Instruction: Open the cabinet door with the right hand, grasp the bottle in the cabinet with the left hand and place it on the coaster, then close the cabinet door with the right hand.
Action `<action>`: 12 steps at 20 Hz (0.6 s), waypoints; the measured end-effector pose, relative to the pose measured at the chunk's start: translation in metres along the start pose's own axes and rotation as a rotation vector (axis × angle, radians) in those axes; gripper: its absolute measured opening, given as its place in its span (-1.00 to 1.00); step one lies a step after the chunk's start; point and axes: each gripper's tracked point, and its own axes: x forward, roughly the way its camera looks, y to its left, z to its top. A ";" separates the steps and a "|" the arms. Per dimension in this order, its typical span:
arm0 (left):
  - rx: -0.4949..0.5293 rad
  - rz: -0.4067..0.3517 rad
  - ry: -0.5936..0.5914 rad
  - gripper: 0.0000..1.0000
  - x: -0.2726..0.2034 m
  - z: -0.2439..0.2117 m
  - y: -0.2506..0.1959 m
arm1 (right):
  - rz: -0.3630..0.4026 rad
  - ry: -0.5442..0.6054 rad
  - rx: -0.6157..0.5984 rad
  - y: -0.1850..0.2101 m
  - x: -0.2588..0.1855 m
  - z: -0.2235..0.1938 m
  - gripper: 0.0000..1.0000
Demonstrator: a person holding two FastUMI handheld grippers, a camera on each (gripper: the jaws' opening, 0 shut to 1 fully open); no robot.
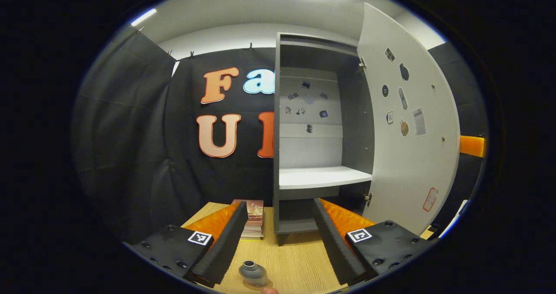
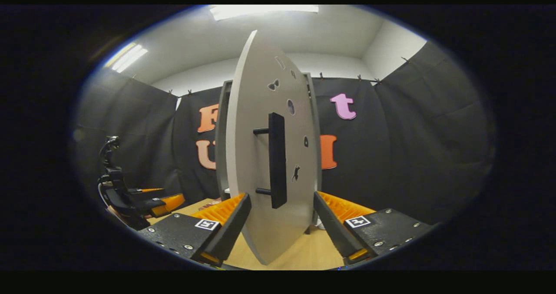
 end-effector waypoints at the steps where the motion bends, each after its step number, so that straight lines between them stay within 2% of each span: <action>1: 0.002 0.000 0.001 0.99 0.004 -0.001 0.007 | -0.002 -0.003 -0.007 0.006 0.010 -0.001 0.80; 4: 0.010 0.004 0.007 0.94 0.020 -0.004 0.032 | -0.032 -0.002 -0.032 0.017 0.036 0.000 0.80; 10: 0.013 -0.035 0.000 0.99 0.057 -0.005 0.071 | -0.023 0.012 0.016 0.072 0.087 -0.012 0.82; 12: 0.022 -0.056 -0.008 0.99 0.065 -0.006 0.086 | -0.015 0.018 0.027 0.097 0.110 -0.015 0.72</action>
